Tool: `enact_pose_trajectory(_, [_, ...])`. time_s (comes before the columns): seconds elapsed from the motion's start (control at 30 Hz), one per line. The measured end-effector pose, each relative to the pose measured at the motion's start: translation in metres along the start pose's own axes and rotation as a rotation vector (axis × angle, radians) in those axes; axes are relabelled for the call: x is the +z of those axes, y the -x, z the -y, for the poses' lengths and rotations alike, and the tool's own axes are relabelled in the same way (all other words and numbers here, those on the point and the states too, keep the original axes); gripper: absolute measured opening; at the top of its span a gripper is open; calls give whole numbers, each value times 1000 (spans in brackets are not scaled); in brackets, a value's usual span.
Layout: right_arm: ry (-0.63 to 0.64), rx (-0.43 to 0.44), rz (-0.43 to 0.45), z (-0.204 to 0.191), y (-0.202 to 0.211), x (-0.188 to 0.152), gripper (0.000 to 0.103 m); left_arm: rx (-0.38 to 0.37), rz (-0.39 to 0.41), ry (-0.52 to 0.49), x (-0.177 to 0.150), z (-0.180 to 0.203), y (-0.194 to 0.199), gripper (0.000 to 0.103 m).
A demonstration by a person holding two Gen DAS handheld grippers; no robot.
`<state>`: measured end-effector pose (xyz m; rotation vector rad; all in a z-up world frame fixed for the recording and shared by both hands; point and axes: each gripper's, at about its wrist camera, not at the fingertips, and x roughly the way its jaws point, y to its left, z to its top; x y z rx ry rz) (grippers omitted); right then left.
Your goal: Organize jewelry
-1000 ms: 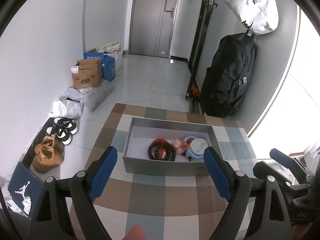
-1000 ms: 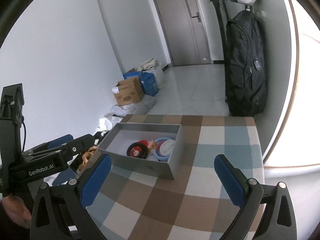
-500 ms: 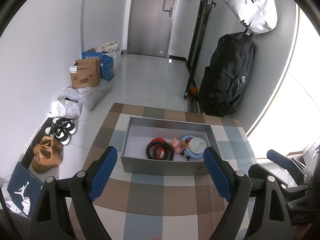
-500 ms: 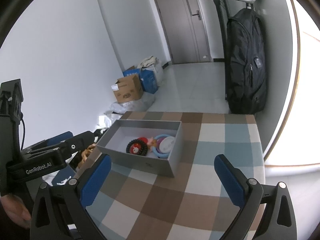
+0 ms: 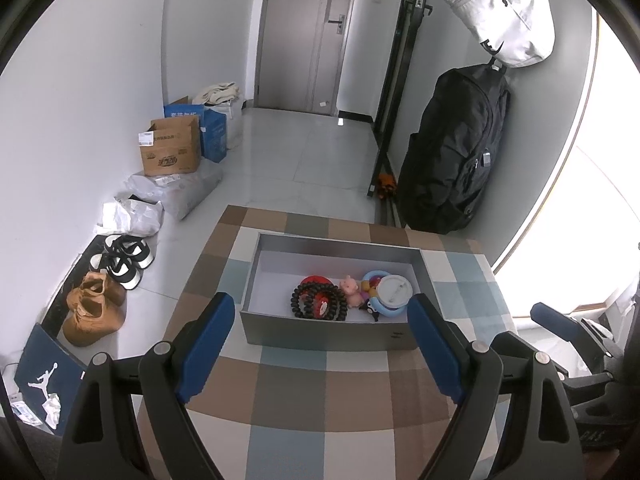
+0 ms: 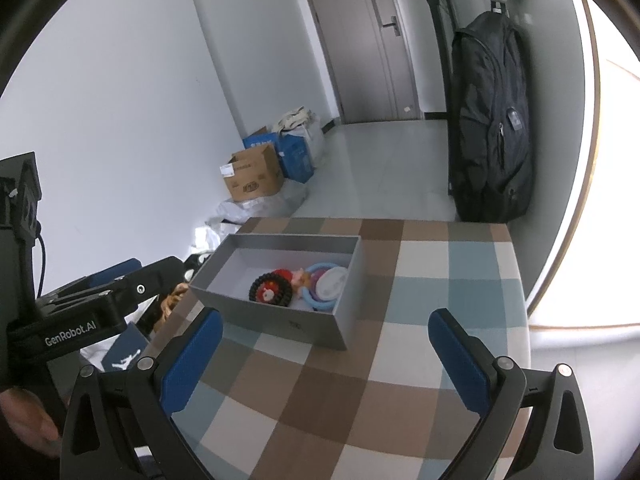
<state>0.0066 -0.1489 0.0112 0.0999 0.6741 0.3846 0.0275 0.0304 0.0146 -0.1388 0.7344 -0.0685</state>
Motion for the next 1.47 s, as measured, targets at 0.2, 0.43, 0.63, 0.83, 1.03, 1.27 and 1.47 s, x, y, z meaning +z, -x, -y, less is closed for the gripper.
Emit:
enact_pose_trajectory(0.2, [-2, 0, -3, 1, -1, -1, 103, -3, -2, 4, 1, 0, 1, 85])
enact_pose_trajectory(0.43, [-3, -1, -8, 1, -2, -1, 103, -1, -2, 1, 1, 0, 0, 85])
enact_pose_trajectory(0.63, [0, -6, -17, 1, -3, -3, 103, -2, -2, 2, 1, 0, 0, 85])
enact_pose_trajectory(0.83, [-4, -8, -19, 1, -4, -3, 103, -2, -1, 1, 1, 0, 0, 85])
enact_pose_trajectory(1.03, [-2, -9, -25, 0, -5, -4, 103, -3, -2, 3, 1, 0, 0, 85])
enact_pose_trajectory(1.27, [-3, -11, -29, 0, -6, -4, 103, -4, -12, 7, 0, 1, -3, 85])
enact_pose_trajectory(1.47, [-2, -12, -30, 0, -7, -4, 103, -34, -4, 8, 0, 0, -3, 85])
